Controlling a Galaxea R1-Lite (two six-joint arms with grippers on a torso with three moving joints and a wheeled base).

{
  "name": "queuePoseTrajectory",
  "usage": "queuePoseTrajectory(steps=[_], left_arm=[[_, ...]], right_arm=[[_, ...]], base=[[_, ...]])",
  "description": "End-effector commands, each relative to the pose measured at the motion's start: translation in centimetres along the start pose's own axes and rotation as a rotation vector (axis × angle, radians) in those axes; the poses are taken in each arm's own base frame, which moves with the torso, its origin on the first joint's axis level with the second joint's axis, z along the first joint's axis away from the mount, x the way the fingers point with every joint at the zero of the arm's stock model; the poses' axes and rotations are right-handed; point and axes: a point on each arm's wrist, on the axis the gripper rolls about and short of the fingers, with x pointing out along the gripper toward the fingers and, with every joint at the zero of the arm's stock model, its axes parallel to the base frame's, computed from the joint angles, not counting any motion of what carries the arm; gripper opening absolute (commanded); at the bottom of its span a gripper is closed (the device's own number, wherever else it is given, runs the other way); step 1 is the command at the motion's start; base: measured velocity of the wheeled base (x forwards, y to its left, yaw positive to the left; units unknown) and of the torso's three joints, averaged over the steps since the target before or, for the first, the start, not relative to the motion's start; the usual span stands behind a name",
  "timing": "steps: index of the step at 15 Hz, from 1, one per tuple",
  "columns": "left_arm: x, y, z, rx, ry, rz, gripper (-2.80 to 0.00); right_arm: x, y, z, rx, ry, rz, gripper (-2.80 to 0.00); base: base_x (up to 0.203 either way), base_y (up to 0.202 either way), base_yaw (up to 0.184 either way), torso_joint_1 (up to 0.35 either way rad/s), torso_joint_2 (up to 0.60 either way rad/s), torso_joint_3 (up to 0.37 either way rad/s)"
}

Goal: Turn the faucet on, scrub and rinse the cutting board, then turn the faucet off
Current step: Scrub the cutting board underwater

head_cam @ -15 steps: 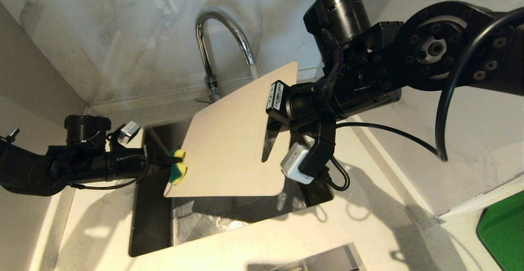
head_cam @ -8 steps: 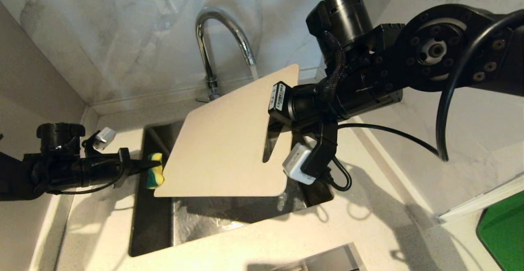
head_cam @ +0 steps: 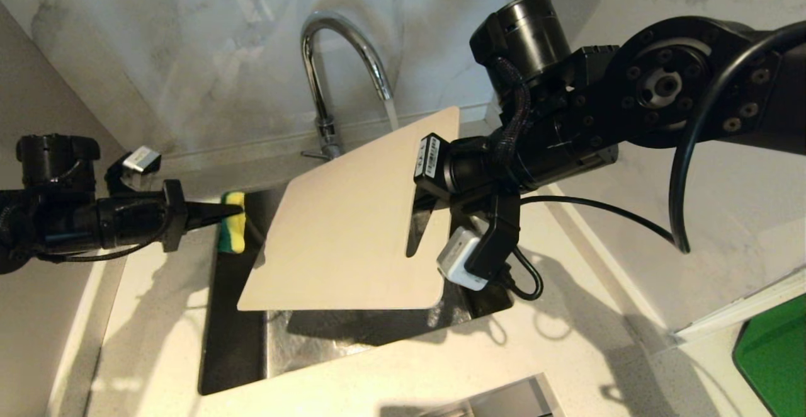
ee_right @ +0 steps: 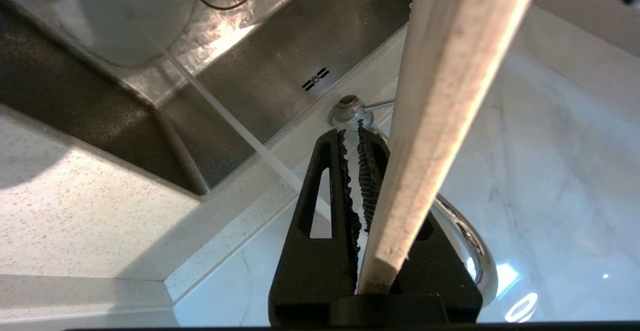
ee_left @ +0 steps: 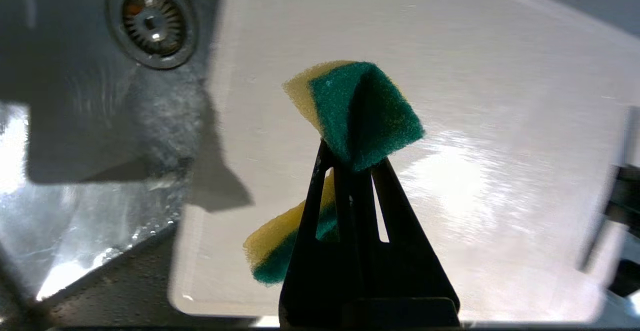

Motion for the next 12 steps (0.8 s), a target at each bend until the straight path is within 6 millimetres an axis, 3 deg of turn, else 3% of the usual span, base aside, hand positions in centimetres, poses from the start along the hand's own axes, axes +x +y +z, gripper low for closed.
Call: queuePoseTrajectory(steps=[1,5,7,9,12], left_arm=[[-1.6,-4.1,-0.1,0.053,-0.005,-0.063,-2.8],[-1.0,-10.5,-3.7,0.034,0.145,-0.201,-2.8],[0.0,-12.7,-5.4,0.021,0.206,-0.246,-2.8],[1.3,-13.7,-7.2,0.021,0.235,-0.221,-2.8],[2.6,-12.4,-8.5,0.004,0.256,-0.173,-2.8]], right_arm=[[0.0,0.0,0.0,-0.014,-0.004,0.001,-2.8],[-0.1,-0.1,0.0,-0.013,0.0,-0.004,-2.8],[-0.2,-0.1,-0.1,-0.014,0.003,-0.006,-2.8],[-0.5,-0.1,-0.2,-0.013,0.012,-0.009,-2.8],[-0.9,-0.2,-0.2,-0.013,0.019,-0.012,-2.8]], base=[[0.0,0.0,0.0,0.0,0.0,0.0],[0.0,0.0,0.0,0.0,0.0,0.0],[0.0,0.0,0.0,0.0,0.0,0.0],[0.0,0.0,0.0,0.0,0.0,0.0],[0.0,0.0,0.0,0.0,0.0,0.0]])
